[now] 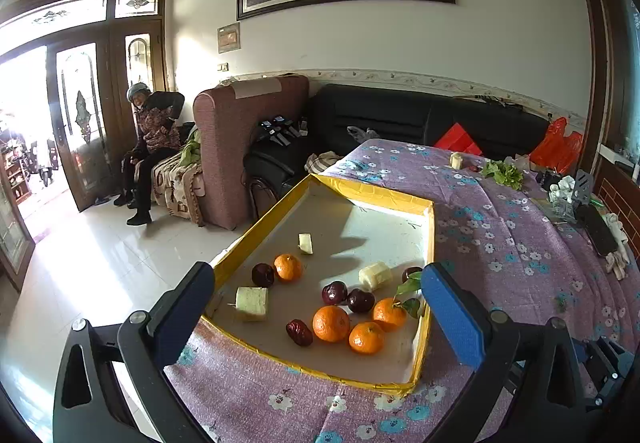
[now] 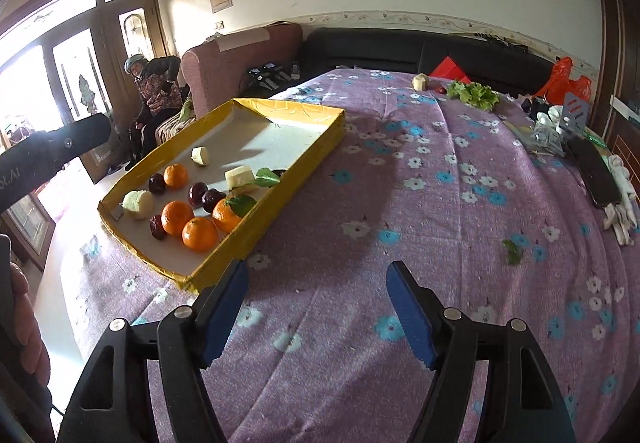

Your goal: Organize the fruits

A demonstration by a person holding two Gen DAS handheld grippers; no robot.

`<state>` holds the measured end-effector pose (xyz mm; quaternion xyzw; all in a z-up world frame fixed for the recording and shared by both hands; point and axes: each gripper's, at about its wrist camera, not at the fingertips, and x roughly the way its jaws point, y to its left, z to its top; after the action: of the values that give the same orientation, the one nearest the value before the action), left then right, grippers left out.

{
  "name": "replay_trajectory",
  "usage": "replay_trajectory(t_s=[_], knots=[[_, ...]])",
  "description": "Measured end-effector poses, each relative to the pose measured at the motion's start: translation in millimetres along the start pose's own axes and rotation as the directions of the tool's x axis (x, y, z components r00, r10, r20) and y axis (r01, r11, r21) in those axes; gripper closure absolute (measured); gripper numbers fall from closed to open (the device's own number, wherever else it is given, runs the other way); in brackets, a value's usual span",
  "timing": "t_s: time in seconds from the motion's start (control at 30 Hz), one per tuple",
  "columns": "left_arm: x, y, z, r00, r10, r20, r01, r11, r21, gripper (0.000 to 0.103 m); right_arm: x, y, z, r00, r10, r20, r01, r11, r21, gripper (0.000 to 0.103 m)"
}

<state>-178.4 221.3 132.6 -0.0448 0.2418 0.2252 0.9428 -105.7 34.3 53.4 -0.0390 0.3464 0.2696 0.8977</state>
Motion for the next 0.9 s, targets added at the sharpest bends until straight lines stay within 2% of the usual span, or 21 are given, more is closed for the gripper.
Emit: replay_trajectory(t_s=[0.17,0.27,0.37,0.5,0.67,0.9], knots=[[-7,-1,0,0.999,0.025,0.022,-0.025,1.000,-0.012,0.000,-4,-2,-7,1.000,0.000,0.004,0.000,1.000,-0.005,0.025],[-11,0,2,0.994,0.091,0.053,-0.089,0.996,-0.021,0.000,-6,3,-6,1.000,-0.012,0.017,0.012,1.000,-0.022,0.025],[-14,1,2,0.990,0.119,0.081,-0.117,0.993,-0.022,0.000,-7,12,-6,1.000,-0.009,0.025,0.010,0.999,-0.051,0.022],[-11,6,1,0.987,0.147,0.064,-0.145,0.989,-0.034,0.000,-7,24,-8,0.999,-0.014,0.038,0.017,0.997,-0.077,0.018],[4,10,-6,0.994,0.104,-0.021,-0.105,0.994,-0.036,0.000,-1,33,-13,1.000,-0.007,0.009,0.008,0.996,-0.087,0.016],[15,11,-13,0.995,0.073,-0.066,-0.075,0.997,-0.030,0.000,4,36,-15,0.999,-0.033,-0.007,0.033,0.995,-0.096,0.013]])
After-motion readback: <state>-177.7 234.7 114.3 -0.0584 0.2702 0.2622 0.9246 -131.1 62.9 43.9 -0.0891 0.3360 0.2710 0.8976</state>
